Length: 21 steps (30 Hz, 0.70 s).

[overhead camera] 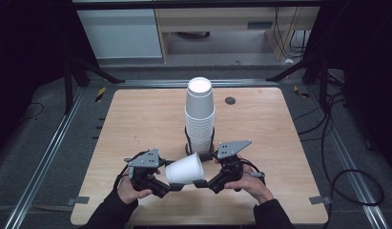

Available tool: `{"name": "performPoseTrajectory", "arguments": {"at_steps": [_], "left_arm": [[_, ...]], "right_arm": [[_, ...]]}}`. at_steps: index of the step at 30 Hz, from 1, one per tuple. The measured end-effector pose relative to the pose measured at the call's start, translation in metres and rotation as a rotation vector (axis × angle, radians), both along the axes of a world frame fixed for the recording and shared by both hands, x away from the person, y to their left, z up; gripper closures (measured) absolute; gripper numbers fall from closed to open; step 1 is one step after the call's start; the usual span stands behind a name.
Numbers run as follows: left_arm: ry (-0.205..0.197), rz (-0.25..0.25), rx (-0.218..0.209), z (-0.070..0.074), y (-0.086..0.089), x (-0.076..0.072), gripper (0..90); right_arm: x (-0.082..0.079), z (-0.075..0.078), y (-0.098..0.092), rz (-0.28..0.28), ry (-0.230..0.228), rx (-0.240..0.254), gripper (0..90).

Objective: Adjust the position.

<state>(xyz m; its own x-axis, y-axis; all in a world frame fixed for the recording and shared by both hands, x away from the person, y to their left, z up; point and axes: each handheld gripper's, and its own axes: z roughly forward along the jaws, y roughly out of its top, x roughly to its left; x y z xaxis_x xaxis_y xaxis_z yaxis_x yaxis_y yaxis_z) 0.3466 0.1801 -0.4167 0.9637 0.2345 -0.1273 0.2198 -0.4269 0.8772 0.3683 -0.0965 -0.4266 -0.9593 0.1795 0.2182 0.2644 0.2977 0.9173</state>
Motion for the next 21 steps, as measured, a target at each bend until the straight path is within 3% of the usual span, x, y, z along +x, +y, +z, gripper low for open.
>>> {"name": "performPoseTrajectory", "arguments": {"at_steps": [9, 21], "left_arm": [[0.008, -0.034, 0.019, -0.0028, -0.0077, -0.0031, 21.4], [0.008, -0.032, 0.022, -0.0027, -0.0077, -0.0023, 20.4]], "right_arm": [[-0.002, -0.0037, 0.0075, 0.046, 0.02, 0.009, 4.8], [-0.0015, -0.0053, 0.0058, 0.064, 0.031, 0.021, 7.8]]}}
